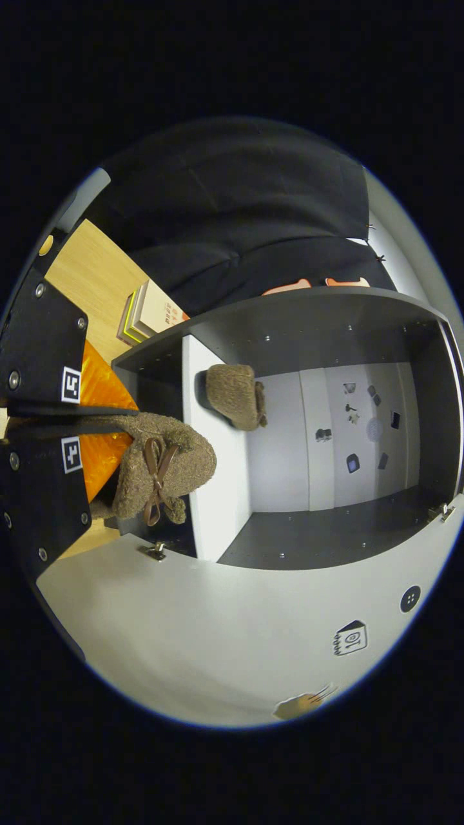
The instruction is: Open the shoe cabinet door, grab the shoes and put them into the shoe cabinet, then close the shoe cabinet door.
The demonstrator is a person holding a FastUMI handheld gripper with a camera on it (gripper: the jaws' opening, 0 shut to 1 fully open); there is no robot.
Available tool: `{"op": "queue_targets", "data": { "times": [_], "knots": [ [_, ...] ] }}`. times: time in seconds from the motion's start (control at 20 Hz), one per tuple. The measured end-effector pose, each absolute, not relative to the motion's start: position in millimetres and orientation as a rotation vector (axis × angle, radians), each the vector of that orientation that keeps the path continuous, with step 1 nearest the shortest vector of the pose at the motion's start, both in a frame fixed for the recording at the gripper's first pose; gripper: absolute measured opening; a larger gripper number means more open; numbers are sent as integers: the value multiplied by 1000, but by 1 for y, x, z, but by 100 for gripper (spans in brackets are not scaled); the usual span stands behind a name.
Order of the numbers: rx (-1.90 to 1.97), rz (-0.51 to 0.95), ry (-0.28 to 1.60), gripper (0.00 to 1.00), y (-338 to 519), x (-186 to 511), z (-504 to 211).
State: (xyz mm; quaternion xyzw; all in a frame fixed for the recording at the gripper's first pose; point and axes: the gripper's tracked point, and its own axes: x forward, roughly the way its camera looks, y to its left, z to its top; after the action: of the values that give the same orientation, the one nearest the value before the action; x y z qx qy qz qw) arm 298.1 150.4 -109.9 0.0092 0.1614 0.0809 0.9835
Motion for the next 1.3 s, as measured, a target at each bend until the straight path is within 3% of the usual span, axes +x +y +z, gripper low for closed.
{"op": "queue_targets", "data": {
  "times": [0.45, 0.9, 1.3],
  "knots": [
    [-81, 163, 293, 5, 132, 388, -51],
    [-136, 125, 378, 5, 123, 506, -62],
    [-160, 96, 483, 5, 115, 558, -85]
  ]
}}
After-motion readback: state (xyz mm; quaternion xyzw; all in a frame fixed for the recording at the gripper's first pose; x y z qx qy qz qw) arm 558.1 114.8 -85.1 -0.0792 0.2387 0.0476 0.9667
